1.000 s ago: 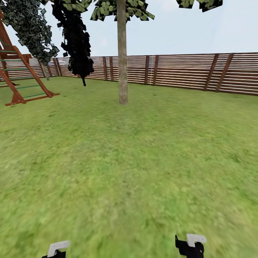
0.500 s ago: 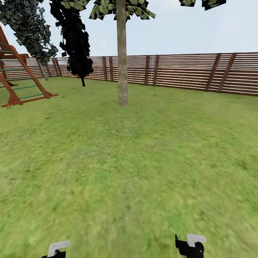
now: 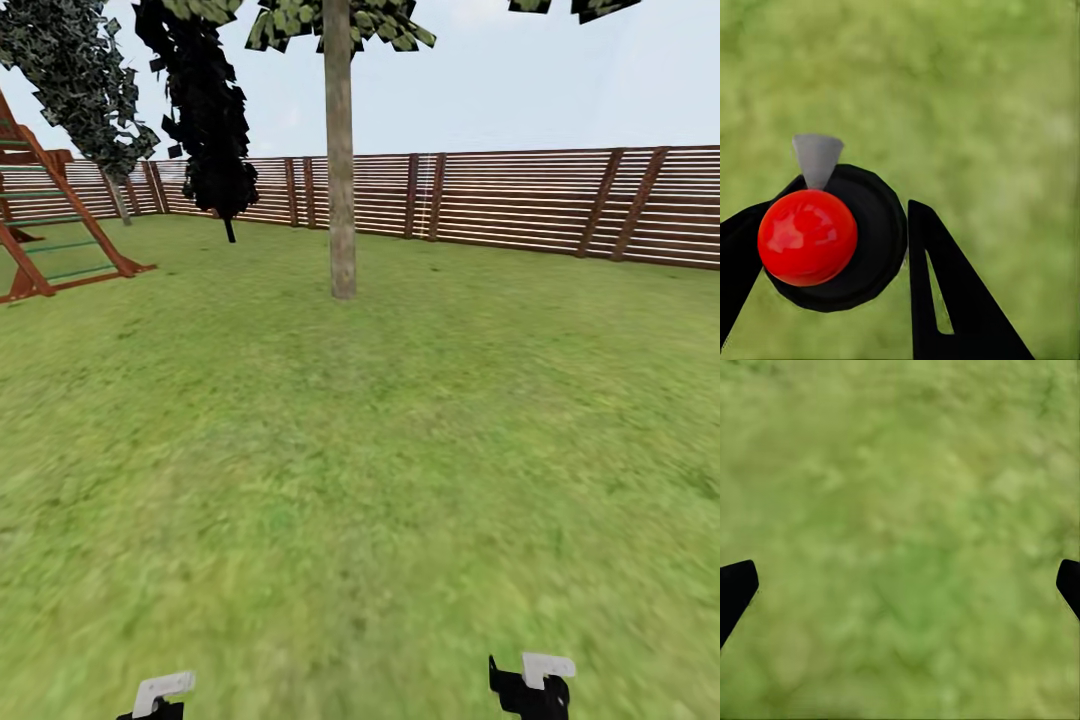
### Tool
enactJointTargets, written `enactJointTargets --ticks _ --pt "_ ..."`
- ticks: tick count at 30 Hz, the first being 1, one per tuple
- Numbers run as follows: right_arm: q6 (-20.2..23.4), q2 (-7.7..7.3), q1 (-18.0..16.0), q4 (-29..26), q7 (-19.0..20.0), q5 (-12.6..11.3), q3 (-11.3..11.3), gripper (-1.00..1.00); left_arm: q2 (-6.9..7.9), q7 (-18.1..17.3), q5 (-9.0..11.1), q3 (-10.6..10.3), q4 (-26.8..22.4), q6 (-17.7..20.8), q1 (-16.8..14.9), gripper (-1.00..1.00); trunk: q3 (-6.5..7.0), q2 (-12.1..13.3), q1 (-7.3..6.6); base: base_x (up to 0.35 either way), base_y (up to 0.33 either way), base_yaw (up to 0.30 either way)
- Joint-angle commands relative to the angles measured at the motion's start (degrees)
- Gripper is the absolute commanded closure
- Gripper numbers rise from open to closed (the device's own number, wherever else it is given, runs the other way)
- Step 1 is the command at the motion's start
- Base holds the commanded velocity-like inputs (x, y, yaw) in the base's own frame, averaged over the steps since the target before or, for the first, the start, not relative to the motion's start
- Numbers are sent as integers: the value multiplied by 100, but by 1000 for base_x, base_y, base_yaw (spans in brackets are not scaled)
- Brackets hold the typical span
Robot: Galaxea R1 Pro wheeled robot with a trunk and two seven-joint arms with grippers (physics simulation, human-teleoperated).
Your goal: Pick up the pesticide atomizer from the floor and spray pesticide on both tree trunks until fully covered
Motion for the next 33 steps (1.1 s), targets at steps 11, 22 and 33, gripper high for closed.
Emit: enactJointTargets --ticks 11,22,33 --pt "-16 1 -4 7 -21 61 -37 -100 0 -25 -48 53 -2 -20 -4 100 -5 -2 3 338 0 0" --pt "-16 1 -4 7 -21 61 -37 -100 0 -25 -49 52 -4 -20 -4 100 -5 -2 3 338 0 0" --pt "-16 8 -4 7 -21 61 -37 -100 0 -25 -44 58 -4 -20 -4 100 -5 -2 3 338 0 0"
